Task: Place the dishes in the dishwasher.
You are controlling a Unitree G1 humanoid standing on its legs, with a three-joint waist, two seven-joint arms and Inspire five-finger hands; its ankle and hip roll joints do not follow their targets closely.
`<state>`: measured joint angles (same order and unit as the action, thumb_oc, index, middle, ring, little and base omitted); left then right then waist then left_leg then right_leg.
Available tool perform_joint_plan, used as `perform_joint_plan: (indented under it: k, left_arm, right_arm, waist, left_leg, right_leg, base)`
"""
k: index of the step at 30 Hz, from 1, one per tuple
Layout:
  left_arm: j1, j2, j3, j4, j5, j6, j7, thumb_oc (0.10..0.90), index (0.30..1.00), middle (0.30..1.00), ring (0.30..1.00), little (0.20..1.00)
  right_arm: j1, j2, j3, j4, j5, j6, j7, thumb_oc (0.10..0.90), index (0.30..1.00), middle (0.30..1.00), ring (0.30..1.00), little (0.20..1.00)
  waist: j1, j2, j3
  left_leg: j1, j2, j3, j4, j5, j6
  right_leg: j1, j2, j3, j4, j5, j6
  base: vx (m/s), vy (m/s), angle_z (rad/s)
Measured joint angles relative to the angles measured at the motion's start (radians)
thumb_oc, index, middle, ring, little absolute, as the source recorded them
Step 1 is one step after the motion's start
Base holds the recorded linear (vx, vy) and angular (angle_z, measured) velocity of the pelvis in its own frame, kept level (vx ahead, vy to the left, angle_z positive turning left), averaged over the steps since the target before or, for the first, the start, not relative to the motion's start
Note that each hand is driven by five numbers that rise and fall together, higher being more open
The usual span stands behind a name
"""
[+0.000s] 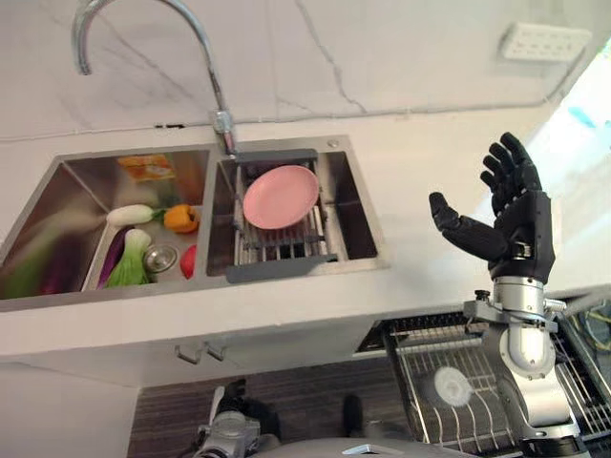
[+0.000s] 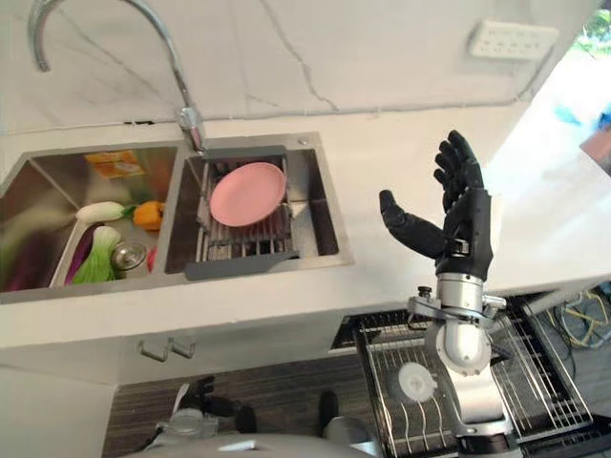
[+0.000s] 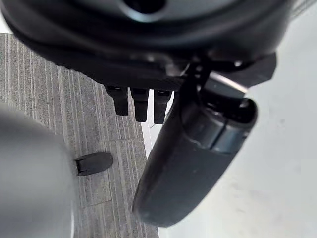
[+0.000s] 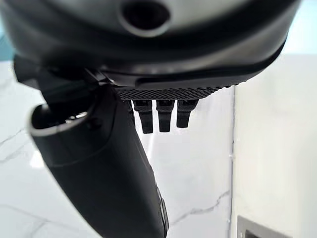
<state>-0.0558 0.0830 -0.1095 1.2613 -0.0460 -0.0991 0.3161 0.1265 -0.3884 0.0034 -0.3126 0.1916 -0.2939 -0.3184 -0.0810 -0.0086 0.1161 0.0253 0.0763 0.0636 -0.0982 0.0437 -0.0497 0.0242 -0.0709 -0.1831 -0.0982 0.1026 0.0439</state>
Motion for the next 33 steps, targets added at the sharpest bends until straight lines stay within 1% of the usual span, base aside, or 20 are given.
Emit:
perform_joint_plan:
  k: [2,3,5,9,10,11,12,15,17,18,19,21,23,25,26,29,33]
  left_arm:
    - [-0.001,0.003,0.0,-0.002,0.0,0.001,0.0,0.8,0.9,0.9,0.9,0.9]
    - [-0.001,0.003,0.0,-0.002,0.0,0.001,0.0,0.8,0.9,0.9,0.9,0.9]
    - [0.002,0.014,0.0,-0.008,0.002,0.001,0.0,0.8,0.9,0.9,0.9,0.9]
    - [0.016,0.037,0.009,-0.012,0.019,0.003,0.001,0.8,0.9,0.9,0.9,0.9]
    - [0.015,0.043,0.009,-0.018,0.032,0.004,-0.001,0.8,0.9,0.9,0.9,0.9]
    - [0.017,0.044,0.009,-0.023,0.045,0.004,-0.003,0.8,0.9,0.9,0.9,0.9]
    - [0.017,0.045,0.009,-0.027,0.057,0.003,-0.004,0.8,0.9,0.9,0.9,0.9]
    - [0.023,0.046,0.017,-0.034,0.08,0.002,-0.022,0.8,0.9,0.9,0.9,0.9]
    - [0.029,0.048,0.017,-0.037,0.081,0.002,-0.026,0.8,0.9,0.9,0.9,0.9]
    - [0.029,0.048,0.018,-0.037,0.088,0.002,-0.029,0.8,0.9,0.9,0.9,0.9]
    - [0.03,0.049,0.017,-0.039,0.097,0.002,-0.034,0.8,0.9,0.9,0.9,0.9]
    - [0.03,0.049,0.017,-0.04,0.098,0.001,-0.039,0.8,0.9,0.9,0.9,0.9]
    - [0.03,0.049,0.016,-0.041,0.098,0.002,-0.039,0.8,0.9,0.9,0.9,0.9]
    - [0.03,0.046,0.015,-0.042,0.098,0.003,-0.038,0.8,0.9,0.9,0.9,0.9]
    - [0.03,0.045,0.015,-0.043,0.098,0.003,-0.038,0.8,0.9,0.9,0.9,0.9]
    - [0.03,0.043,0.014,-0.053,0.098,0.004,-0.036,0.8,0.9,0.9,0.9,0.9]
    - [0.029,0.04,0.007,-0.063,0.099,0.002,-0.032,0.8,0.9,0.9,0.9,0.9]
  right_arm:
    - [-0.005,-0.001,0.002,0.0,-0.048,0.006,0.019,0.8,0.9,0.9,0.9,0.9]
    - [-0.005,-0.001,0.002,0.0,-0.048,0.006,0.019,0.8,0.9,0.9,0.9,0.9]
    - [-0.016,-0.005,0.002,0.0,-0.077,0.017,0.035,0.8,0.9,0.9,0.9,0.9]
    - [-0.049,-0.007,0.018,0.012,-0.123,0.032,0.032,0.8,0.9,0.9,0.9,0.9]
    - [-0.058,-0.03,0.029,0.028,-0.178,0.054,0.039,0.8,0.9,0.9,0.9,0.9]
    - [-0.058,-0.071,0.034,0.028,-0.234,0.077,0.05,0.8,0.9,0.9,0.9,0.9]
    - [-0.057,-0.102,0.039,0.029,-0.272,0.088,0.061,0.8,0.9,0.9,0.9,0.9]
    - [-0.073,-0.205,0.052,0.027,-0.411,0.098,0.117,0.8,0.9,0.9,0.9,0.9]
    - [-0.097,-0.238,0.095,0.027,-0.46,0.115,0.134,0.8,0.9,0.9,0.9,0.9]
    - [-0.101,-0.24,0.108,0.026,-0.476,0.116,0.147,0.8,0.9,0.9,0.9,0.9]
    - [-0.107,-0.24,0.133,0.028,-0.512,0.118,0.167,0.8,0.9,0.9,0.9,0.9]
    - [-0.117,-0.242,0.162,0.034,-0.569,0.121,0.191,0.8,0.9,0.9,0.9,0.9]
    - [-0.134,-0.242,0.193,0.044,-0.628,0.13,0.194,0.8,0.9,0.9,0.9,0.9]
    - [-0.167,-0.221,0.233,0.076,-0.708,0.15,0.192,0.8,0.9,0.9,0.9,0.9]
    - [-0.175,-0.213,0.239,0.085,-0.722,0.156,0.192,0.8,0.9,0.9,0.9,0.9]
    - [-0.211,-0.202,0.259,0.135,-0.783,0.174,0.185,0.8,0.9,0.9,0.9,0.9]
    - [-0.251,-0.19,0.26,0.215,-0.847,0.207,0.16,0.8,0.9,0.9,0.9,0.9]
  waist:
    - [0.014,0.0,-0.003]
    - [0.014,0.0,-0.003]
    - [0.03,-0.003,-0.007]
    - [0.039,-0.007,-0.006]
    - [0.041,-0.014,-0.004]
    - [0.042,-0.017,-0.002]
    - [0.042,-0.02,0.0]
    - [0.034,-0.024,0.002]
    - [0.029,-0.026,0.002]
    - [0.029,-0.027,0.001]
    - [0.028,-0.027,0.001]
    - [0.029,-0.028,0.0]
    - [0.031,-0.027,0.0]
    - [0.037,-0.023,-0.004]
    - [0.04,-0.022,-0.005]
    - [0.055,-0.021,-0.007]
    - [0.078,-0.018,-0.008]
  left_leg:
    - [0.014,-0.021,-0.019,0.001,0.009,0.005]
    - [0.014,-0.021,-0.019,0.001,0.009,0.005]
    - [0.021,-0.036,-0.027,0.006,0.012,0.008]
    - [0.03,-0.039,-0.026,0.006,0.011,0.007]
    - [0.032,-0.04,-0.021,0.005,0.009,0.006]
    - [0.031,-0.041,-0.02,0.005,0.009,0.006]
    - [0.031,-0.041,-0.02,0.005,0.009,0.006]
    - [0.035,-0.038,-0.014,0.0,-0.007,0.009]
    - [0.039,-0.038,-0.005,0.0,-0.018,0.003]
    - [0.039,-0.037,0.001,0.0,-0.02,0.004]
    - [0.036,-0.037,0.005,0.0,-0.026,0.013]
    - [0.034,-0.037,0.008,0.0,-0.026,0.014]
    - [0.034,-0.037,0.008,0.0,-0.025,0.015]
    - [0.034,-0.037,0.007,0.0,-0.017,0.014]
    - [0.034,-0.037,0.006,0.0,-0.013,0.019]
    - [0.04,-0.037,-0.003,0.005,-0.006,0.017]
    - [0.041,-0.037,-0.026,0.006,0.003,0.014]
  right_leg:
    - [0.022,-0.02,0.0,0.0,-0.008,0.015]
    - [0.022,-0.02,0.0,0.0,-0.008,0.015]
    - [0.038,-0.038,0.005,0.0,-0.015,0.027]
    - [0.049,-0.041,0.016,0.0,-0.017,0.031]
    - [0.049,-0.042,0.022,0.0,-0.022,0.037]
    - [0.049,-0.044,0.025,0.0,-0.026,0.042]
    - [0.049,-0.044,0.026,0.0,-0.027,0.044]
    - [0.05,-0.042,0.033,-0.002,-0.033,0.049]
    - [0.049,-0.042,0.043,-0.002,-0.036,0.049]
    - [0.049,-0.042,0.047,-0.005,-0.037,0.051]
    - [0.049,-0.043,0.049,-0.005,-0.039,0.053]
    - [0.047,-0.043,0.05,-0.005,-0.039,0.053]
    - [0.047,-0.043,0.049,-0.005,-0.039,0.053]
    - [0.049,-0.043,0.044,-0.005,-0.036,0.049]
    - [0.05,-0.043,0.044,-0.005,-0.036,0.049]
    - [0.056,-0.043,0.032,-0.002,-0.036,0.049]
    - [0.07,-0.043,0.014,-0.002,-0.036,0.049]
  base:
    - [0.02,0.04,0.29]
    - [0.02,0.049,0.32]
    - [0.02,0.064,0.29]
    - [0.02,0.052,0.05]
    - [0.02,0.051,-0.06]
    - [0.01,0.03,-0.07]
    - [0.0,0.0,0.0]
    - [0.01,0.005,-0.07]
    - [0.01,-0.001,-0.11]
    - [0.01,-0.007,-0.12]
    - [0.01,-0.009,-0.08]
    - [0.0,0.0,0.0]
    - [0.01,-0.006,0.02]
    - [0.0,0.0,0.0]
    - [0.01,-0.011,0.03]
    - [0.01,-0.026,0.12]
    - [0.01,-0.026,0.18]
